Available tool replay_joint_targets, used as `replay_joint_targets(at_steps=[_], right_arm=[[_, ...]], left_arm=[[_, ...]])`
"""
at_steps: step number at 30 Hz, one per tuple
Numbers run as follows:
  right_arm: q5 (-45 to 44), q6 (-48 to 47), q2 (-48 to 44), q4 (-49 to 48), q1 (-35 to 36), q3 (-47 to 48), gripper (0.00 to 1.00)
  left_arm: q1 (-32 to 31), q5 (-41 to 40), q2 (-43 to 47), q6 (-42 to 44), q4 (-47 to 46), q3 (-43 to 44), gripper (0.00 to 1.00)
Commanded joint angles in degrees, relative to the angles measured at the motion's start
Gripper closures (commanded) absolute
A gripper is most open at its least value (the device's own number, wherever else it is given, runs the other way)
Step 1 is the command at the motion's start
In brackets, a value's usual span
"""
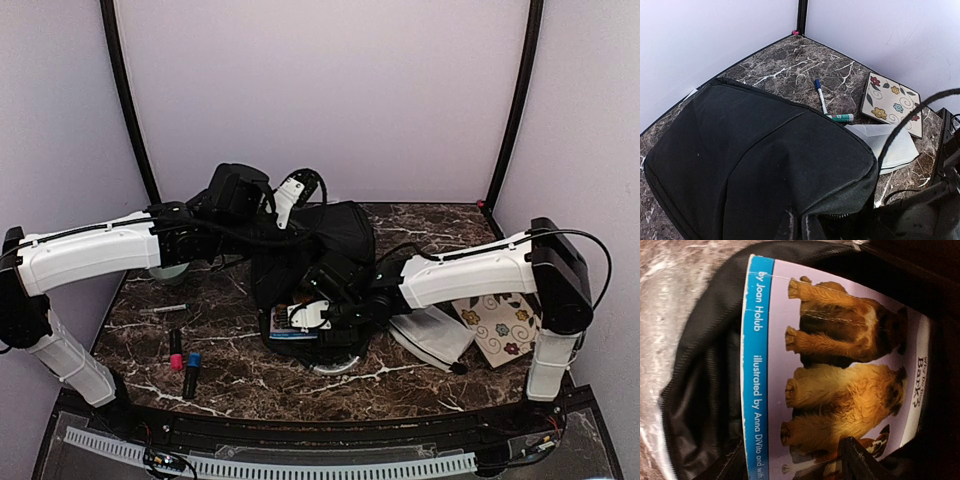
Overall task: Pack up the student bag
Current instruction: Adjust the book in the largest pocket of the bag.
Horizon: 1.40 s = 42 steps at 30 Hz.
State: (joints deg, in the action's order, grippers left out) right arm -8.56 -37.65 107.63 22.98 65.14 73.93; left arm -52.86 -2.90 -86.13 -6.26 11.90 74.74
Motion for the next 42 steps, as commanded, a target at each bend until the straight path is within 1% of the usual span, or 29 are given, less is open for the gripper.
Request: replay_joint_targets(at_steps=[1, 5, 8, 11, 17, 20, 24, 27, 32, 37, 40, 42], right_arm=[[-5.4, -1.4, 1.1, -5.9, -2.7, 2.1, 0.38], [-9.0, -4.7, 2.6, -10.3, -3.9, 1.4, 0.39], [-10.8, -6.0, 4.2, -13.0, -4.6, 1.6, 0.42], [-13.1, -6.2, 5.4, -17.3, -5.3, 1.7, 0.48], [-17.6, -4.6, 7.1, -22.7, -6.1, 2.1, 0.48], [-17.8, -4.5, 6.9, -24.5, -6.1, 1.5, 0.48], [-17.8, -3.7, 7.1, -22.7, -6.0, 1.4, 0.48], [-14.3, -1.2, 5.3, -19.3, -5.8, 1.3, 0.43], [-7.3, 1.2, -0.6, -13.4, -4.6, 0.6, 0.37], [-0.8, 4.5, -4.9, -7.7, -3.5, 0.0, 0.34], [5.3, 6.2, -6.9, -3.7, -3.4, -0.1, 0.33], [11.1, 6.2, -8.3, -0.9, -3.4, -0.2, 0.32]], left_arm=[[0.7, 1.3, 2.8, -0.5, -4.2, 2.5, 1.0], [0.7, 2.3, 2.6, -0.6, -4.1, 2.8, 1.0], [0.7, 2.8, 2.7, -0.6, -3.9, 3.0, 1.0], [0.7, 3.2, 2.7, -0.6, -3.3, 3.1, 1.0], [0.7, 3.5, 3.0, -0.7, -3.0, 2.7, 1.0], [0.7, 3.6, 3.1, -0.9, -3.1, 2.4, 1.0], [0.7, 3.2, 3.0, -0.8, -3.2, 2.0, 1.0], [0.7, 2.5, 3.1, -0.6, -3.1, 1.6, 1.0], [0.7, 0.3, 2.6, 0.0, -2.6, 1.6, 1.0], [0.7, -0.9, 2.2, 0.2, -2.6, 1.6, 1.0], [0.9, -0.9, 1.9, 0.4, -2.5, 1.7, 1.0], [1.0, -0.7, 1.6, 0.3, -2.5, 1.7, 1.0]])
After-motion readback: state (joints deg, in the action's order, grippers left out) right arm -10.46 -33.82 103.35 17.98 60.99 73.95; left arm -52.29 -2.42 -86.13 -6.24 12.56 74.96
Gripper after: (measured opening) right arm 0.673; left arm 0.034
